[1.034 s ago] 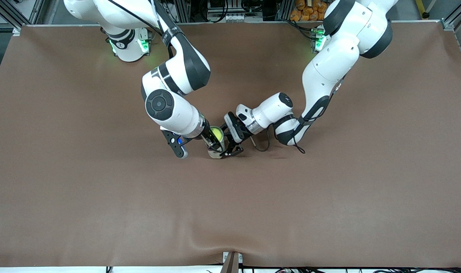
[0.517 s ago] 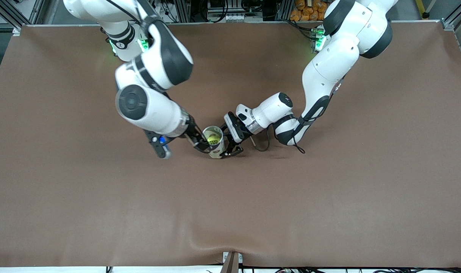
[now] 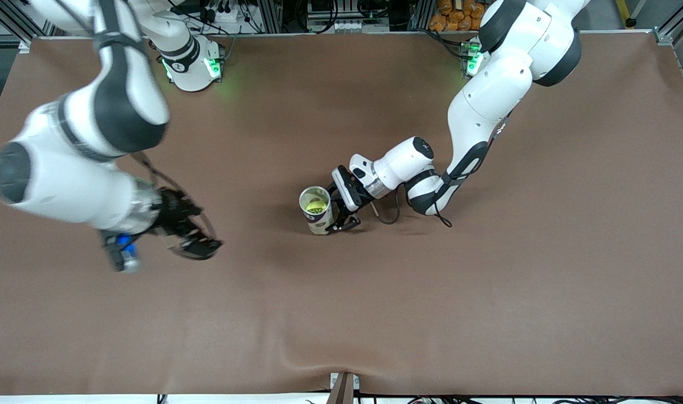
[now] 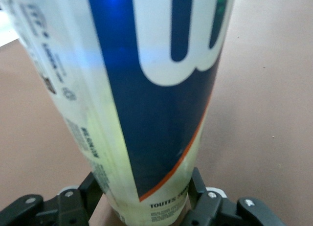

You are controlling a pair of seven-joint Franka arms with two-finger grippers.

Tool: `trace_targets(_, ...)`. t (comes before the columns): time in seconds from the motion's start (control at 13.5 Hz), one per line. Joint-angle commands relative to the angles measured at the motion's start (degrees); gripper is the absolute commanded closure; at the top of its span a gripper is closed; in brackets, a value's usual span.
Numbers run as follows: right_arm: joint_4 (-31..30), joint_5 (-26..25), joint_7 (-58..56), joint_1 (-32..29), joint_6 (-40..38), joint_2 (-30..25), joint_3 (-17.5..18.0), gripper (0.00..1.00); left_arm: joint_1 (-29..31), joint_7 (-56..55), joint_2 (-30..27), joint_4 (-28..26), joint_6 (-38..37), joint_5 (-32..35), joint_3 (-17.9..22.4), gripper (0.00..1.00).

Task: Insert tennis ball vertically with right arm

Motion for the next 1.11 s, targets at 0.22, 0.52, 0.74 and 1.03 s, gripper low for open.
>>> trace_targets(0.22, 4.46, -6.67, -23.62, -10.34, -5.66, -0.59, 3.94, 0.00, 0.28, -0.21, -0.69, -0.07, 0.19, 1.31, -0.05, 0.26)
trace_targets(0.52, 4.63, -8.50, -32.65, -17.90, -8.73, -4.71, 8.87, 0.00, 0.28, -0.21, -0.77, -0.07, 0.19, 1.31, -0.05, 0.26)
trace_targets(0.74, 4.63, -15.11, -35.94, -19.74, -15.21, -8.40, 10.45, 0.00, 0.28, -0.21, -0.77, -0.07, 0.19, 1.31, -0.14, 0.24)
trace_targets(1.03, 0.71, -18.87, -39.36, -19.84, -19.64, -16.65, 11.07, 0.00, 0.28, -0.21, -0.68, -0.07, 0.19, 1.31, -0.05, 0.22)
